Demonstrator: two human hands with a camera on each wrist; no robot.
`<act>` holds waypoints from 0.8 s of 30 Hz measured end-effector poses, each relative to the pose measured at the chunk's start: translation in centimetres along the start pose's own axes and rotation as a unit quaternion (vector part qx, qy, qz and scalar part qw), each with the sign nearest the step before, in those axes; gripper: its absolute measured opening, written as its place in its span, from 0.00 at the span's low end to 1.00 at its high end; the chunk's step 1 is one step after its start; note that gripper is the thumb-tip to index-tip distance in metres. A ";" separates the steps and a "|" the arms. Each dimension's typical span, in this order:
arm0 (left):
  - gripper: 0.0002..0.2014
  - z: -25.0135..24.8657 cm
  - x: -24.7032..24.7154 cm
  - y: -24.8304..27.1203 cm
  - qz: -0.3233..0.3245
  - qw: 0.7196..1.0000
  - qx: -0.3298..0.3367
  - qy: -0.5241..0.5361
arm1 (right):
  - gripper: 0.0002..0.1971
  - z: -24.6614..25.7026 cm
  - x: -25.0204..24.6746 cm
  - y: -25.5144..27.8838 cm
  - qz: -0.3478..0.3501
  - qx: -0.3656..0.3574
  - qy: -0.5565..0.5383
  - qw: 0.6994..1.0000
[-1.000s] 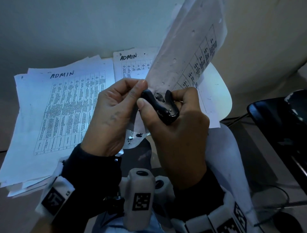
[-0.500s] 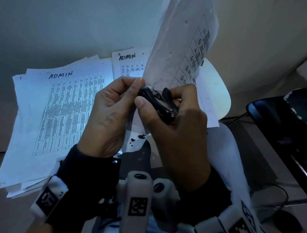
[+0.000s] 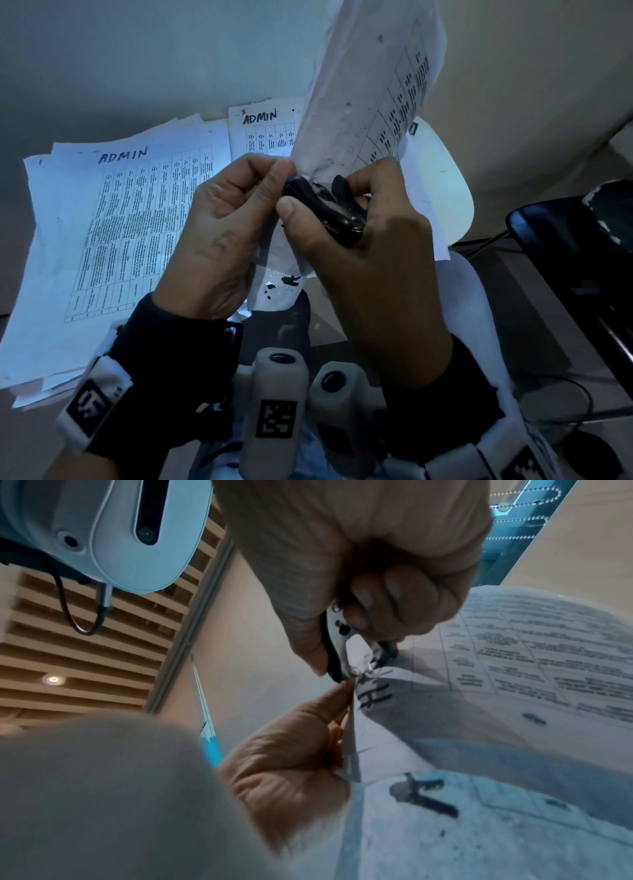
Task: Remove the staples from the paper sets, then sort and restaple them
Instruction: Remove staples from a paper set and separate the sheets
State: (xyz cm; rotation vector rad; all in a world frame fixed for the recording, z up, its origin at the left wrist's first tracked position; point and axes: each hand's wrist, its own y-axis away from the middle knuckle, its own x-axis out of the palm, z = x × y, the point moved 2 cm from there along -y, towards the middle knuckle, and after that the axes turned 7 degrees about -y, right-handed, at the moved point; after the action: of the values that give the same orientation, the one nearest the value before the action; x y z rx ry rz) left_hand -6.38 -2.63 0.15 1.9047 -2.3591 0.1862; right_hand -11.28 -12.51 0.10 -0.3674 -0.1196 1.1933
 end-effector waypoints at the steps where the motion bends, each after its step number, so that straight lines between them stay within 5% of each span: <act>1: 0.06 0.0 0.0 0.0 0.004 1.000 -0.003 -0.003 | 0.19 0.0 -0.1 0.0 0.005 -0.004 0.011 1.000; 15: 0.06 0.2 -0.1 0.0 0.030 0.999 -0.021 0.033 | 0.17 -0.1 -0.2 0.4 0.006 -0.001 -0.037 0.999; 24: 0.02 0.8 -0.8 -0.4 0.006 0.999 0.038 -0.023 | 0.15 -1.2 0.4 0.6 -0.051 -0.013 -0.054 0.997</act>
State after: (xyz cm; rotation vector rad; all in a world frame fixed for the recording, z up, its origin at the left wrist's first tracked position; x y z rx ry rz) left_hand -5.87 -2.08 -0.80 1.9501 -2.4270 0.2398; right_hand -11.32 -12.20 -1.23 -0.3157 -0.2448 1.1120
